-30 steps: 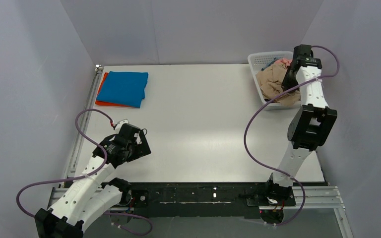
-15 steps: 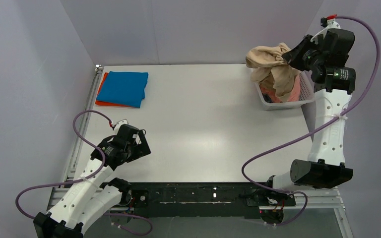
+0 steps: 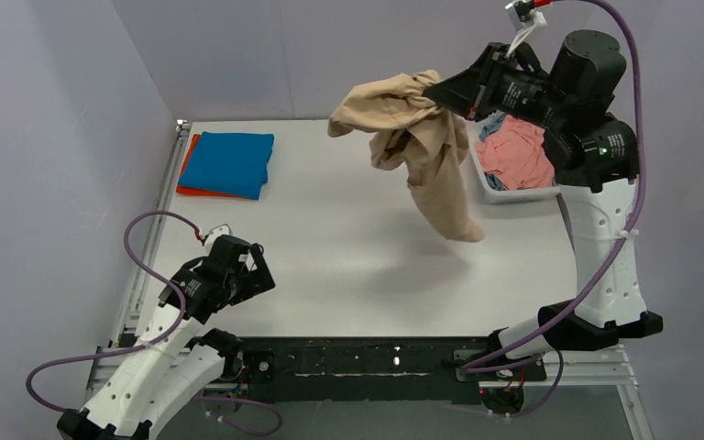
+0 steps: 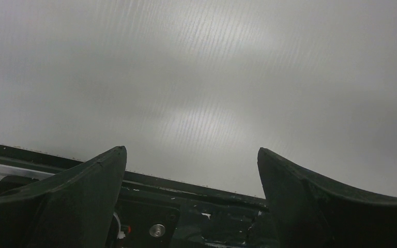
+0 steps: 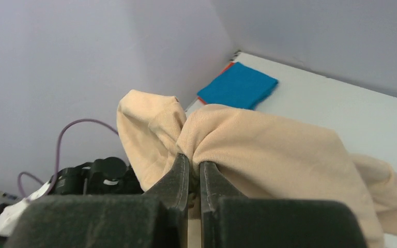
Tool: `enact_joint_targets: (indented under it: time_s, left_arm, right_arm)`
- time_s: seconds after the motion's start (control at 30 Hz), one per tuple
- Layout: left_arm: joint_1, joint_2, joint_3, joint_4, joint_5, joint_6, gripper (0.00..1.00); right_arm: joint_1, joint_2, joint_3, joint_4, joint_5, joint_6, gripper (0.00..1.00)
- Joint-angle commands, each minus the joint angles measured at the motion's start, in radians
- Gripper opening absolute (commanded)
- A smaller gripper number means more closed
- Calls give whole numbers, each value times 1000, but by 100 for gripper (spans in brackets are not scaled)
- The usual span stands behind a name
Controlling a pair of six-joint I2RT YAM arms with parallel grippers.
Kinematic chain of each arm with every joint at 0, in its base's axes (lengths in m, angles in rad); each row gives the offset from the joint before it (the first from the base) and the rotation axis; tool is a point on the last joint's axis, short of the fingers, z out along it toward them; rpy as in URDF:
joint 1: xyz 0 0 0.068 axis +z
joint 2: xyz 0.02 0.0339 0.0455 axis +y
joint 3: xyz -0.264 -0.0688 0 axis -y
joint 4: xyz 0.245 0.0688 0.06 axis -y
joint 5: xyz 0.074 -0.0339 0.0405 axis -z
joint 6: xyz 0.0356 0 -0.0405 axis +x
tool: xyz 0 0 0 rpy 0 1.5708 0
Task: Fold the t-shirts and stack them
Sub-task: Move the tshirt to the center of the board
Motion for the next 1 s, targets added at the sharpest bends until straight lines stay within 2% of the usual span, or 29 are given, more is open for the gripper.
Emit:
enact_joint_targets:
  time_s: [0.0,0.17,0.23,0.3,0.4,0.43,0.47,0.5,0.53,0.6,0.67,0.73,0.8,0.9,0.97]
  left_arm:
    - [-2,-27,50,-163,-40,-24,100]
    - [-2,-58,104,-261,-82,-44,100]
    - [-2,-72,117,-294,-99,-51,100]
    - [-2,-83,120,-321,-116,-58,99]
    - [-2,-86,110,-336,-133,-66,99]
    - [-2,-83,106,-340,-139,-76,99]
    - [-2,-76,101,-343,-141,-85,100]
    - [-2,-68,95,-337,-136,-90,99]
    - [-2,-55,89,-329,-127,-95,99]
    - [-2,-22,87,-308,-100,-104,100]
    - [-2,24,92,-280,-71,-110,99]
    - [-2,80,95,-236,-53,-108,99]
    - [0,155,116,-192,-49,-99,100]
    - [24,268,145,-78,0,-80,99]
    - [76,359,159,11,90,-76,100]
  right_arm:
    - [112,86,114,92,-114,20,1]
    - [204,180,170,119,-242,-12,1]
    - [209,181,137,106,-311,-40,1]
    - [209,141,37,45,-327,-146,1]
    - [202,14,-274,-72,-198,-434,4]
    - [198,-34,-422,-76,-119,-499,8]
    - [191,-82,-570,-68,-46,-539,19]
    - [180,-120,-693,-48,34,-563,37]
    - [168,-153,-815,-19,135,-554,48]
    - [136,-196,-950,-2,353,-485,60]
    - [105,-230,-1018,-11,527,-417,73]
    - [94,-267,-1053,-6,683,-389,80]
    - [94,-300,-1054,-19,746,-354,82]
    - [95,-352,-1062,-21,686,-284,84]
    - [104,-402,-1092,1,635,-214,85]
